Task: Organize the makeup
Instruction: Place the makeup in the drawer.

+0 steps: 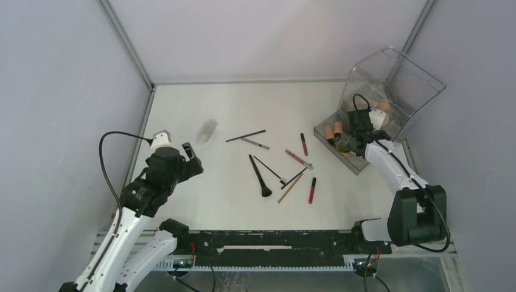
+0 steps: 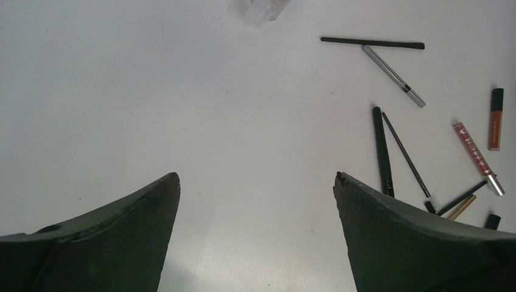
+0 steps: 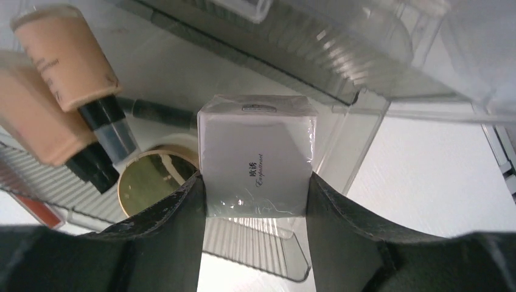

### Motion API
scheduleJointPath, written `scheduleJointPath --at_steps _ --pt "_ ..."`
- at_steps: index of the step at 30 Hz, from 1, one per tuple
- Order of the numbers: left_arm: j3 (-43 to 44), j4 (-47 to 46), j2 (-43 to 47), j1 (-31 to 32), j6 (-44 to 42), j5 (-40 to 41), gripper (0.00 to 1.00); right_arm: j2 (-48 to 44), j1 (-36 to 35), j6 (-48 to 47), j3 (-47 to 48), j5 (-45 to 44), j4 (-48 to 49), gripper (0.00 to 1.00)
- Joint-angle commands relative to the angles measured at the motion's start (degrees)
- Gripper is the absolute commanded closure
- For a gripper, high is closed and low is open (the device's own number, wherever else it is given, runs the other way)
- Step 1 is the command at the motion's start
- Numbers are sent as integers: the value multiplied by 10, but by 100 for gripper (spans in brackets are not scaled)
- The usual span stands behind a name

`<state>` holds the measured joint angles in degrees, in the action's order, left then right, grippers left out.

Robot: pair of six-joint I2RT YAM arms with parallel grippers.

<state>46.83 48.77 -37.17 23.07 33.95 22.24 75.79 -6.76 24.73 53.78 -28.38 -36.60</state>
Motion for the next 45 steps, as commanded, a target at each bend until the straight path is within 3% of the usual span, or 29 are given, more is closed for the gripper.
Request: scheduleJointPath --at_steps 1,8,13,19,22,24,28,30,38,45 --pt "-1 -22 -10 -4 -16 1 0 29 17 -28 45 -1 76 56" --pt "2 -26 -19 -4 -20 3 0 87 29 -38 75 18 109 50" --pt "4 -26 -23 -4 -20 3 0 96 30 -30 85 32 108 25" --pt "-1 -28 -22 -4 -18 0 0 40 23 -27 77 39 85 21" --pt "-4 -31 -22 -4 -15 -6 0 0 22 -22 53 42 80 30" --pt "-7 -33 -21 -4 -13 -9 0 -25 22 -20 29 41 84 43" --pt "-11 -36 -19 -4 -13 -12 0 -56 27 -12 -24 37 90 83" --pt "-13 -39 -20 -4 -13 -14 0 -58 30 -6 -41 38 91 94" --pt "-19 -44 -25 -4 -16 -16 0 -9 39 -8 -46 20 131 99" --pt "-28 -70 -54 -5 -37 -28 0 104 41 -28 43 12 191 100"
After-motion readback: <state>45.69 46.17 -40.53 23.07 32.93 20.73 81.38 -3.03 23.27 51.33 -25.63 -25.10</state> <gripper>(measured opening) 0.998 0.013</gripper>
